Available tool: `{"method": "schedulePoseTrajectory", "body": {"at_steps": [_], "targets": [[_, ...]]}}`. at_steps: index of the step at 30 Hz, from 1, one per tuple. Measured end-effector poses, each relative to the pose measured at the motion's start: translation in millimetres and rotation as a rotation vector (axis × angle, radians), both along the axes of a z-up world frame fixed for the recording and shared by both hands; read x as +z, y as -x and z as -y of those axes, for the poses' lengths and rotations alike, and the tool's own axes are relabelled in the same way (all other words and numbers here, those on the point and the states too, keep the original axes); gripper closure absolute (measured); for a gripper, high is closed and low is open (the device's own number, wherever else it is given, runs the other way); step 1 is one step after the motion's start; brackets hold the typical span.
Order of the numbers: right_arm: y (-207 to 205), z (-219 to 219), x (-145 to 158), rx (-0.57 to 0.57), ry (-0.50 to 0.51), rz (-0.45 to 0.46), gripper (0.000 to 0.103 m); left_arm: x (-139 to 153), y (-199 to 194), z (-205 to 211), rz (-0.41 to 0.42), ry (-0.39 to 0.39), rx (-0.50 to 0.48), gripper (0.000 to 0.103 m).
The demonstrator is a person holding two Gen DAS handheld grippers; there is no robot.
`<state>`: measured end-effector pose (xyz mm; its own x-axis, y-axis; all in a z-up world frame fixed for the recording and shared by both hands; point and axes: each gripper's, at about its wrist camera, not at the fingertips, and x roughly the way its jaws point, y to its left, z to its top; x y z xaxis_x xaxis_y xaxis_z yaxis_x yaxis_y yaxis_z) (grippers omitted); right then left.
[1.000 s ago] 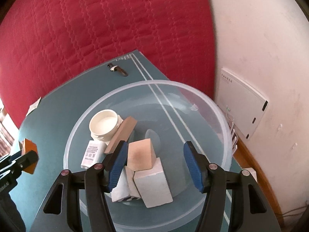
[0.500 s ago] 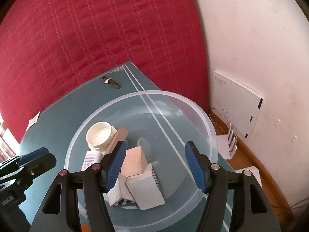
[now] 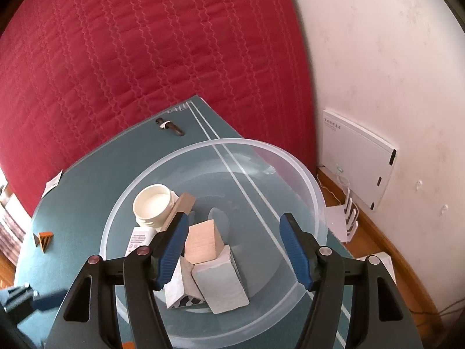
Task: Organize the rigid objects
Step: 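Grasp the orange block on the table with the left tool, then carry the orange block into the clear bowl and open the left tool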
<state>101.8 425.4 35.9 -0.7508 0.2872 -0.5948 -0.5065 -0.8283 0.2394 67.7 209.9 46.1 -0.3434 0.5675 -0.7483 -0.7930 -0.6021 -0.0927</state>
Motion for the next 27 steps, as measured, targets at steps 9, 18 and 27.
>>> {"method": "schedulePoseTrajectory", "body": {"at_steps": [9,18,27], "targets": [[-1.6,2.9,1.1,0.002,-0.002,-0.003,0.037,-11.7,-22.6,-5.8,0.001,0.044,-0.132,0.051],[-0.6,4.0,0.9,0.004,0.002,0.0,0.037,-31.1,-22.4,-12.9,0.04,0.079,-0.142,0.067],[-3.4,3.0,2.6,-0.002,0.003,-0.012,0.037,-8.2,-16.3,-3.6,0.057,-0.009,-0.109,0.07]]}}
